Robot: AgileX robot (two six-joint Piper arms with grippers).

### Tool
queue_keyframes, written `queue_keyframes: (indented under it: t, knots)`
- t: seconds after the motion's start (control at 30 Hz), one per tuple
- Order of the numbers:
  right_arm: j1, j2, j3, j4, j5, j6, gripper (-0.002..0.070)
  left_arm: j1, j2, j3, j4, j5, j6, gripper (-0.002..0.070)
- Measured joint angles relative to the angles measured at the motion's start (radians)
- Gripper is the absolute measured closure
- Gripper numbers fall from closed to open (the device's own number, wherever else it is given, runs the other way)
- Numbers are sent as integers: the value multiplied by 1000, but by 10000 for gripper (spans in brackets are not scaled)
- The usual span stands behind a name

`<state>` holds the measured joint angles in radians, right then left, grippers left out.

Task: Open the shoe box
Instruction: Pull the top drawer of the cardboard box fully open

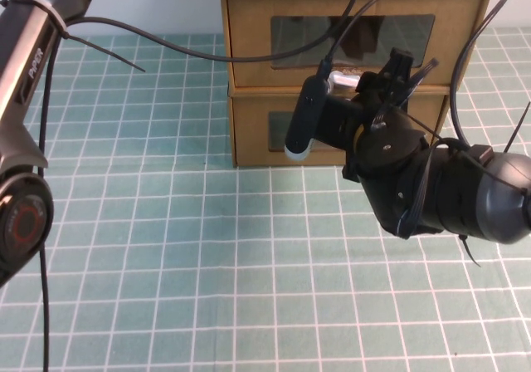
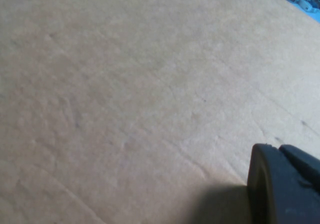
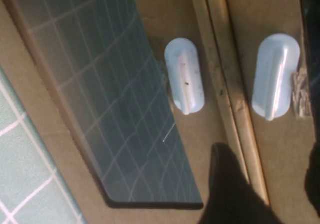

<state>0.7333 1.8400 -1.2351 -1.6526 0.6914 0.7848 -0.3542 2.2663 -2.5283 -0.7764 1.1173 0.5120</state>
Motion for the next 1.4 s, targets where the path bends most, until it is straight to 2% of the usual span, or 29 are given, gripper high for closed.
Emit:
queue_keyframes:
  t: [0.43, 1.4]
  knots:
    - [0, 0, 0, 0, -24, 0, 343, 0, 0, 0, 0, 4, 0, 680]
    - [-51, 80, -108, -29, -81, -45, 336, 4, 8, -6, -8, 6, -2, 680]
